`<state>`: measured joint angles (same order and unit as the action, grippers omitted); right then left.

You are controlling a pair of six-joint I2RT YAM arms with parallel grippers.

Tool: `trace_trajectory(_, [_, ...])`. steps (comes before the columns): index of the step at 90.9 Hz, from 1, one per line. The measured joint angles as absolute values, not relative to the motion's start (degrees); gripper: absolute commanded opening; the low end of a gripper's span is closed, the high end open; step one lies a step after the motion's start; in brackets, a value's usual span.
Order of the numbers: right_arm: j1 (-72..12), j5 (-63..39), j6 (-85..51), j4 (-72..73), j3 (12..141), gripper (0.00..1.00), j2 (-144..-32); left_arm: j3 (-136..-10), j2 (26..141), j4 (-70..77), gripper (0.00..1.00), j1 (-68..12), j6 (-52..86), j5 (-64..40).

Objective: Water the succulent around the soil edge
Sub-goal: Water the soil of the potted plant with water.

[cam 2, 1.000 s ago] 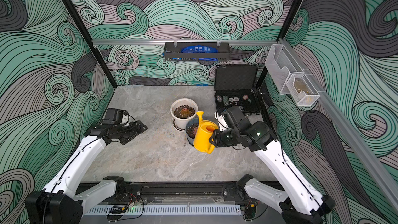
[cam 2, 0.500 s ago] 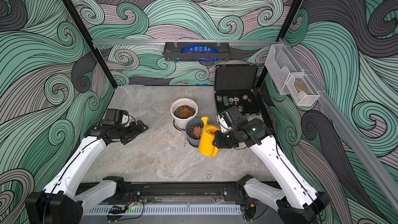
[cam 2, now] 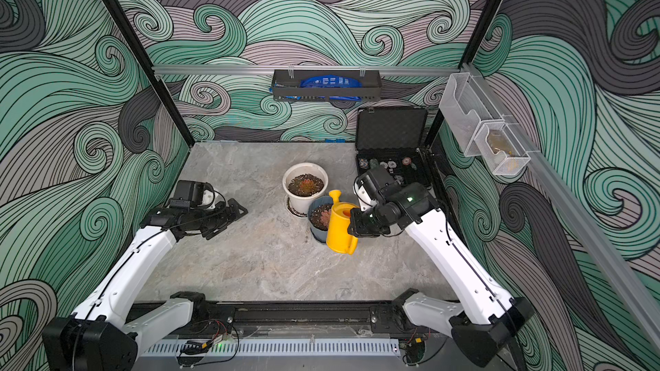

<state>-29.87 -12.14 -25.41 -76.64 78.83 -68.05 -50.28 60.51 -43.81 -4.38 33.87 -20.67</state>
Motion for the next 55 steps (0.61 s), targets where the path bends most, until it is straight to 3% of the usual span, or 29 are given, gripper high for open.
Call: trace_trajectory(55, [-34.17,-14.61,-26.35,-75.11,80.29,0.00,-71.85,-50.09,60.55,-42.63,0.95,-3.31,33.91,-23.68])
